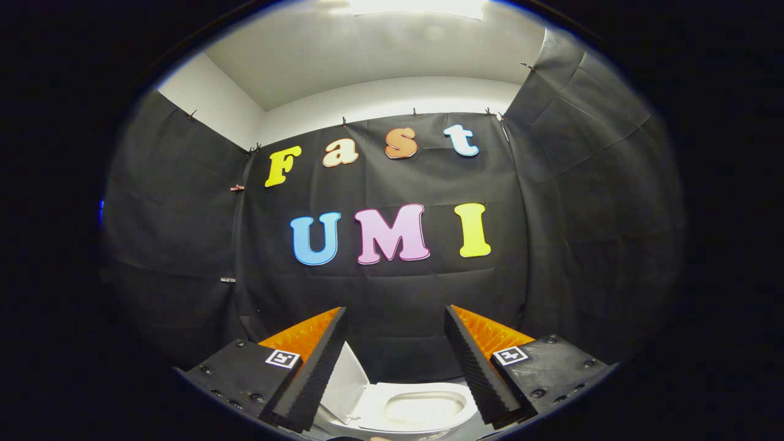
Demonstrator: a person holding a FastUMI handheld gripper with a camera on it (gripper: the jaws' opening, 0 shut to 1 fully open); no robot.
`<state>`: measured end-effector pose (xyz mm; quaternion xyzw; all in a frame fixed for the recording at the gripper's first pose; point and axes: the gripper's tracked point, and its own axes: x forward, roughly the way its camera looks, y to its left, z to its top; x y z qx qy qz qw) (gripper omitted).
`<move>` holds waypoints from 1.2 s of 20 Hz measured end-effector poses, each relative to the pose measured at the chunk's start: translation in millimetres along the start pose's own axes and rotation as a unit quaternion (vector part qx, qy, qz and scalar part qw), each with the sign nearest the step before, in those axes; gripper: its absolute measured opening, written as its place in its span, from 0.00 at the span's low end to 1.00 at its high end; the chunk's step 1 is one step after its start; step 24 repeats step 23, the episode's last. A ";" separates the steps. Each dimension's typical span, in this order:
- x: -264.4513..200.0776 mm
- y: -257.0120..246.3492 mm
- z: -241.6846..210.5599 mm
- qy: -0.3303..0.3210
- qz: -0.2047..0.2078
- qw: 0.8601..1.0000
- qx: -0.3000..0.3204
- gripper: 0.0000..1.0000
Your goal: Open the toilet lid.
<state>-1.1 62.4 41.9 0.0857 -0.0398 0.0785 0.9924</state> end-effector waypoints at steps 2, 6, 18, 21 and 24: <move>-1.3 1.6 0.8 0.001 -0.002 1.000 0.003 0.98; -1.7 1.8 -2.2 0.008 -0.006 1.000 0.005 0.97; 0.1 3.3 0.9 -0.007 0.011 1.000 -0.001 0.97; 0.7 3.5 0.9 -0.008 0.013 1.000 -0.001 0.97; 0.7 3.9 1.2 -0.009 0.014 1.000 -0.003 0.97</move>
